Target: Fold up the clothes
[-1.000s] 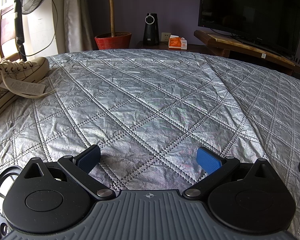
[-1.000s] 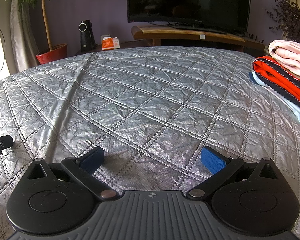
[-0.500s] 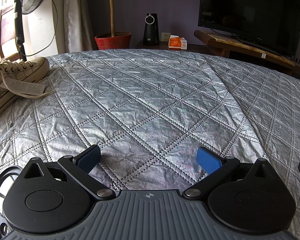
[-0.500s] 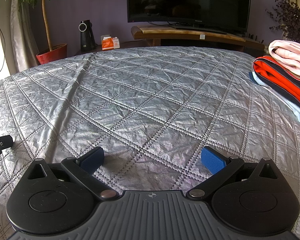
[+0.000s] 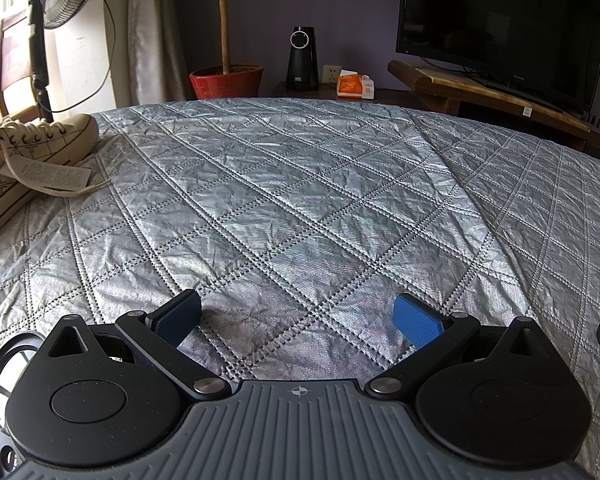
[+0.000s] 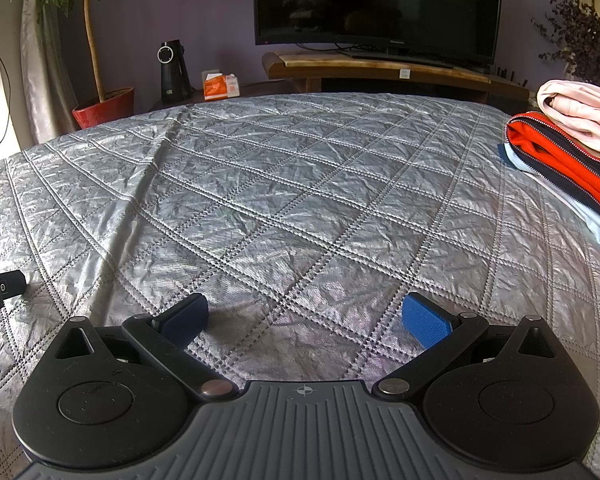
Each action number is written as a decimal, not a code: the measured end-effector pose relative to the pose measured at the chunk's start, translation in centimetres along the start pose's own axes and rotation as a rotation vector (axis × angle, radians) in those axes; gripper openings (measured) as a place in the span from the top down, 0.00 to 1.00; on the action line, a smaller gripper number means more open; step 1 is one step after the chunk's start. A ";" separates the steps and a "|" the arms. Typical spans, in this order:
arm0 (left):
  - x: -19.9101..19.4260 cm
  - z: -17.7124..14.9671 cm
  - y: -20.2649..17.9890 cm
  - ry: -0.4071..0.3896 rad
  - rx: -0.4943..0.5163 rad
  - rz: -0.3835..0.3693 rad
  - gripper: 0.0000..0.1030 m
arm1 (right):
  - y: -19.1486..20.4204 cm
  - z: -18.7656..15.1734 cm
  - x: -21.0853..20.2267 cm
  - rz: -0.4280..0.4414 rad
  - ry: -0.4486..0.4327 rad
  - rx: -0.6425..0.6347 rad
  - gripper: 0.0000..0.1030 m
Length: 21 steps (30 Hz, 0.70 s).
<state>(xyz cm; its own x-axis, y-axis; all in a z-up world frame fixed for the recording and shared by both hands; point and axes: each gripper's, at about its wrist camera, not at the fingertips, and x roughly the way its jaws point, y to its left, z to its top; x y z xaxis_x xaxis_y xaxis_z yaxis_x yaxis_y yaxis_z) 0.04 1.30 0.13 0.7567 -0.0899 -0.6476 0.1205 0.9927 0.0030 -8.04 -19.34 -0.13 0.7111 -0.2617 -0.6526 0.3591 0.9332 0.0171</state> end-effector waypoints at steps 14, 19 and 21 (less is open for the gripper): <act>0.0 0.0 0.0 0.000 0.000 0.000 0.00 | 0.0 0.0 0.0 0.000 0.000 0.000 0.00; 0.0 0.0 0.0 0.000 0.000 0.000 0.00 | 0.0 0.0 0.0 0.000 0.000 0.000 0.00; 0.0 0.0 0.0 0.000 0.000 0.000 0.00 | 0.0 0.0 0.0 0.000 0.000 0.000 0.00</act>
<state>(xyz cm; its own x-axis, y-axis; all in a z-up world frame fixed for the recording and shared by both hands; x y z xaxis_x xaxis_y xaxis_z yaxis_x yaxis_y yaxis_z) 0.03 1.28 0.14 0.7566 -0.0899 -0.6476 0.1205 0.9927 0.0029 -8.03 -19.35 -0.14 0.7110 -0.2617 -0.6526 0.3591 0.9331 0.0170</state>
